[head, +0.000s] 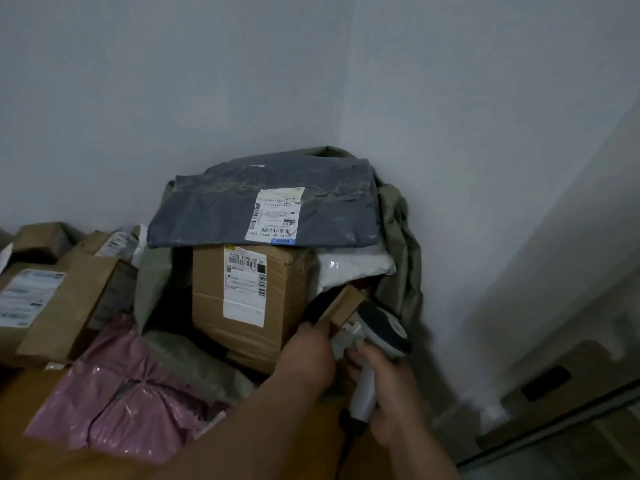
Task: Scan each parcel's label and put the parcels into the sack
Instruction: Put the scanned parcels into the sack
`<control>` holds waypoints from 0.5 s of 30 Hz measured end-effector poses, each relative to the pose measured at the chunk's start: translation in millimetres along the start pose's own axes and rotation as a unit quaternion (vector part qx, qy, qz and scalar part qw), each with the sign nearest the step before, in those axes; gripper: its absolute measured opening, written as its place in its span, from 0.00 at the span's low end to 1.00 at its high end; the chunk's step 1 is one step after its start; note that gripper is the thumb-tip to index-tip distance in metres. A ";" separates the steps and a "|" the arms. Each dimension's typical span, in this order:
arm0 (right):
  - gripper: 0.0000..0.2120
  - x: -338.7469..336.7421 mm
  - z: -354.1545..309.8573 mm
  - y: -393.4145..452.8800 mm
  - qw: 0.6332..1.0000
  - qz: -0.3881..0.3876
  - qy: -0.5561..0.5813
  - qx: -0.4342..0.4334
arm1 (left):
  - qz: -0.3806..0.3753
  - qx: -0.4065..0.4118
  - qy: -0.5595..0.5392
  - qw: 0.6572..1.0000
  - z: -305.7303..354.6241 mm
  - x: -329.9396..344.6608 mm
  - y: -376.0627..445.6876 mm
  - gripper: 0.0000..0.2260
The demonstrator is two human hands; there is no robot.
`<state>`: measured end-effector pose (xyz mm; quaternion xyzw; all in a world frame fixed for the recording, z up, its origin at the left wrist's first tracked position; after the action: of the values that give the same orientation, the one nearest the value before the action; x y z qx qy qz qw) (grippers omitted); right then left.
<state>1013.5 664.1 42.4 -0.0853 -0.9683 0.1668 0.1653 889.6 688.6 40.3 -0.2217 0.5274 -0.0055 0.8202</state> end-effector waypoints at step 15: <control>0.09 60.9 -19.9 1.2 0.985 -0.140 -0.096 -0.002 | 0.038 -0.109 -0.304 0.946 -64.6 -70.4 -30.8 0.10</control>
<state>963.9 684.6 77.4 0.0675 -0.9824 0.1471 0.0931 809.3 654.9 90.1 -0.2804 0.2583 0.1511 0.9120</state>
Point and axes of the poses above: each hand's wrist, its own y-axis towards the middle knuckle, its own x-axis out of the palm, z = x × y, the point moved 1 cm from there along y, towards the middle knuckle, and after that the axes turned 13 degrees about -x, right-handed, at the moved point
